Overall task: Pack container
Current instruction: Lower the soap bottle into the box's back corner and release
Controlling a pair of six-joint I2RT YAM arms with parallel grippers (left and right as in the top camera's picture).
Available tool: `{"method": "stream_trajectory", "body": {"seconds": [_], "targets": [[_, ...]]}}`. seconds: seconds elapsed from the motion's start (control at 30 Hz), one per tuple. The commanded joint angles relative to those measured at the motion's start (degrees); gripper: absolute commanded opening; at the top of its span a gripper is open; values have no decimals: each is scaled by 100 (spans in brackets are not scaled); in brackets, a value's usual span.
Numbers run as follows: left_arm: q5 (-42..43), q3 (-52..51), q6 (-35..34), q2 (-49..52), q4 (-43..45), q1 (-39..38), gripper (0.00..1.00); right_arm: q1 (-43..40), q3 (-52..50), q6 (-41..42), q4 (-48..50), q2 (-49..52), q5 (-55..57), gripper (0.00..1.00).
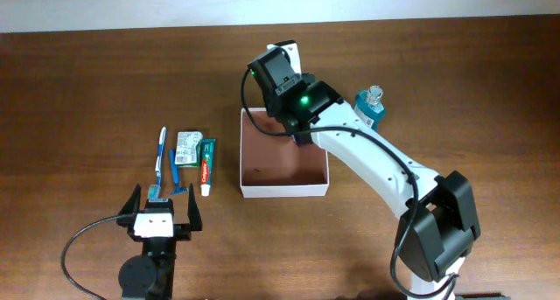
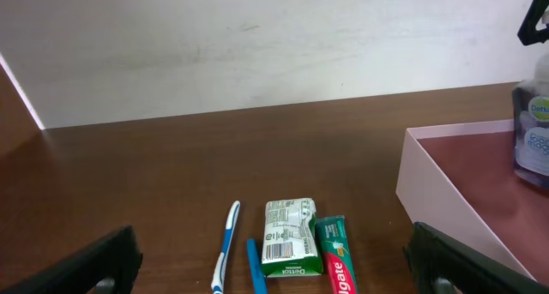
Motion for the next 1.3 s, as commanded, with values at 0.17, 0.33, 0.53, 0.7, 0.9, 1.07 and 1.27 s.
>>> {"method": "stream_trajectory", "body": {"seconds": [0.17, 0.33, 0.53, 0.7, 0.9, 1.07, 1.27], "targets": [[59, -50, 74, -59, 13, 33, 99, -291, 79, -474, 160, -92, -173, 4], [61, -50, 74, -59, 13, 33, 99, -328, 70, -573, 164, -92, -243, 4], [61, -50, 74, -59, 13, 33, 100, -328, 70, -577, 227, -92, -334, 4], [61, -50, 74, -59, 13, 33, 99, -378, 70, -619, 269, -92, -337, 4], [61, -50, 74, -59, 13, 33, 99, -428, 70, -686, 356, -92, -363, 4], [61, -50, 74, -59, 13, 33, 99, -527, -76, -850, 490, -92, -612, 4], [61, -48, 74, -59, 13, 33, 99, -664, -645, -1121, 973, -92, -920, 5]]}}
